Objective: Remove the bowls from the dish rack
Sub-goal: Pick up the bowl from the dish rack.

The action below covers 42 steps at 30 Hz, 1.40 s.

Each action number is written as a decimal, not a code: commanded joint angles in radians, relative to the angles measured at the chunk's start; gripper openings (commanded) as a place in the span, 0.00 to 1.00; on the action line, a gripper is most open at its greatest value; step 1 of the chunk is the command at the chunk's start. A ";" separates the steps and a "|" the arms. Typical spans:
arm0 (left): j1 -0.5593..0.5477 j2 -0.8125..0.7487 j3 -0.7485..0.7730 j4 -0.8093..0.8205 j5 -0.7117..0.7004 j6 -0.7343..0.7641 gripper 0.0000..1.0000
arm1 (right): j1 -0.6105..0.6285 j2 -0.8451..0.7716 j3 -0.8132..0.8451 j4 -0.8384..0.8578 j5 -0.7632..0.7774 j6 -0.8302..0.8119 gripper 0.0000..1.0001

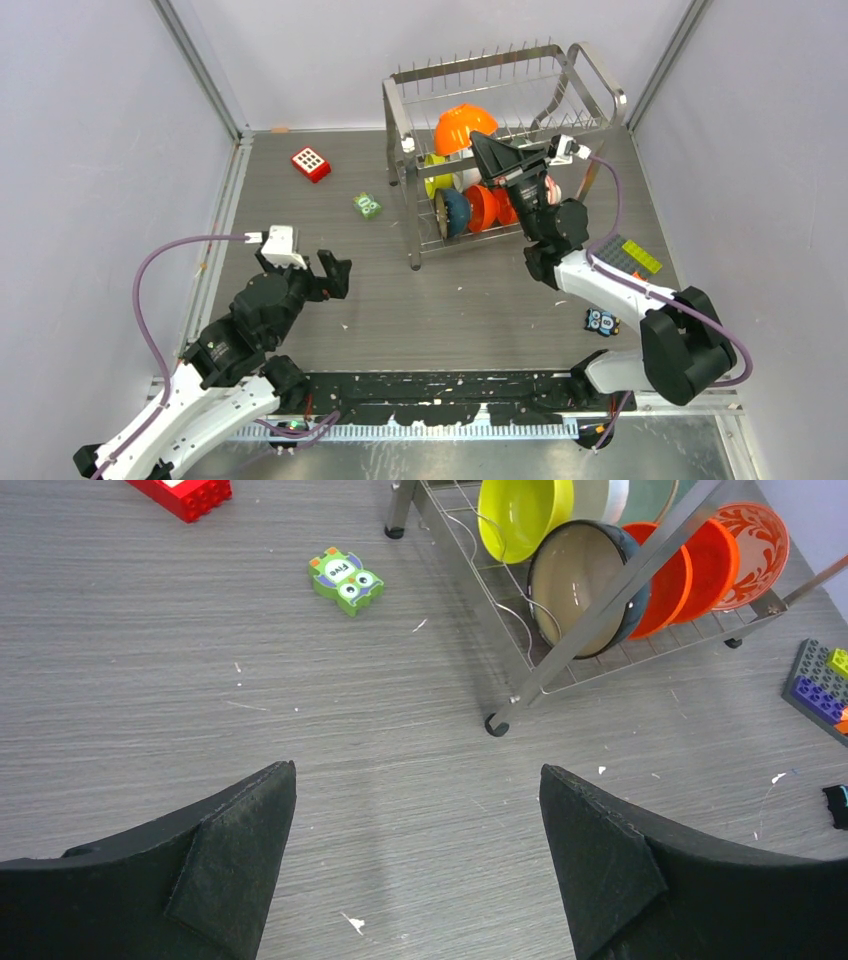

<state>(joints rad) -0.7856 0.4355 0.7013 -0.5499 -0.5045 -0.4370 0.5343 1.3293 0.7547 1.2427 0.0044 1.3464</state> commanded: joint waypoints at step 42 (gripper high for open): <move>-0.003 -0.047 0.001 0.048 -0.052 0.015 0.93 | -0.018 -0.552 0.582 -1.566 -0.410 -0.863 0.01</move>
<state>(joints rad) -0.7856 0.3901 0.6987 -0.5495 -0.5186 -0.4366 0.5076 0.8146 1.2469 0.1616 -0.3771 0.7685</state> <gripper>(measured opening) 0.927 0.145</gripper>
